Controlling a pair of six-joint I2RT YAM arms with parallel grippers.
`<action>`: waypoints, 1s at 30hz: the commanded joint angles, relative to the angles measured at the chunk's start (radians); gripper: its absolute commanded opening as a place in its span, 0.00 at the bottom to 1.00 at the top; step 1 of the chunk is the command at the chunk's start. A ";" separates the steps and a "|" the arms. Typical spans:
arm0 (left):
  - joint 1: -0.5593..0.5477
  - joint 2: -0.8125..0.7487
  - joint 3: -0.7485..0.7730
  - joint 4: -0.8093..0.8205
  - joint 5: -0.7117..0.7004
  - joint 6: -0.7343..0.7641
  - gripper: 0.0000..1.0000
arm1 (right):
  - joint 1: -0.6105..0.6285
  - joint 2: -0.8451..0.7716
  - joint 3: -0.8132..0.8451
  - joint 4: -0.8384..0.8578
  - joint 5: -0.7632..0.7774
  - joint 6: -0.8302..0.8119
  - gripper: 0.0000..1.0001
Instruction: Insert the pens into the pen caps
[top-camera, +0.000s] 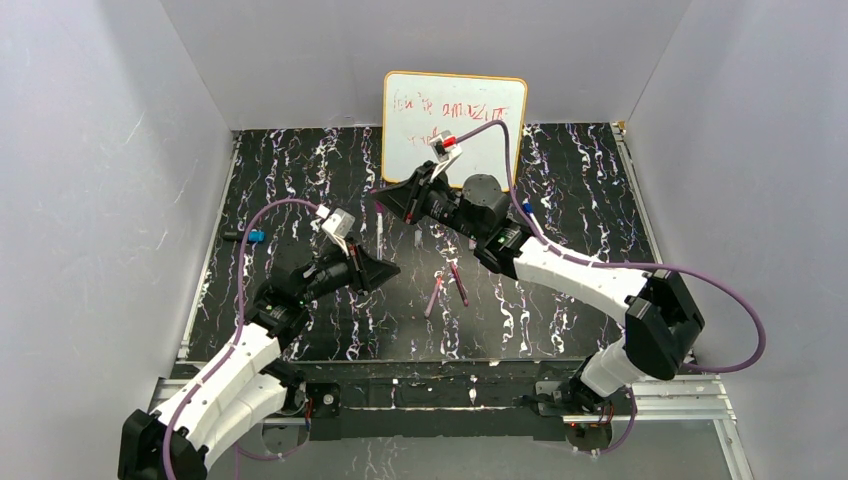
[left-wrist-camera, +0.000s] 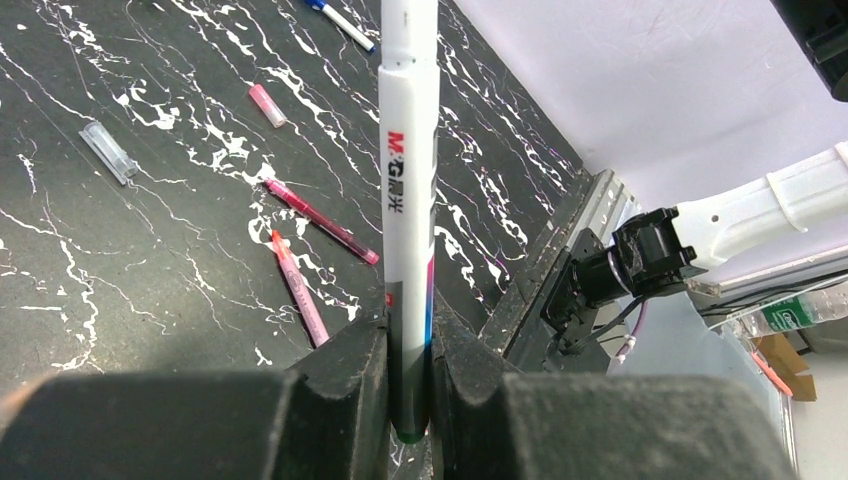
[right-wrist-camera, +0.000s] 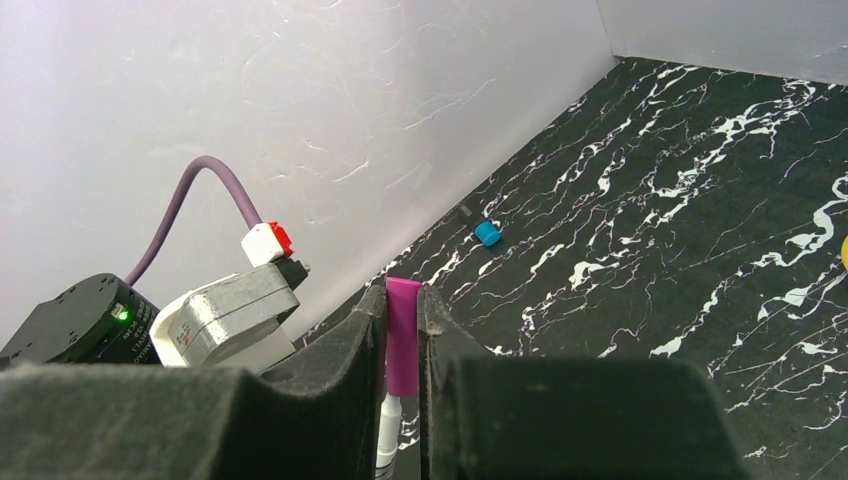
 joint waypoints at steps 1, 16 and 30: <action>0.006 -0.028 0.013 -0.001 -0.026 0.024 0.00 | 0.004 -0.049 -0.018 0.038 -0.010 0.005 0.20; 0.015 -0.002 0.034 0.002 -0.050 0.054 0.00 | 0.005 -0.083 -0.046 0.019 -0.015 0.021 0.20; 0.015 0.062 0.156 -0.194 -0.074 0.263 0.00 | 0.006 -0.088 -0.029 -0.029 -0.035 0.001 0.20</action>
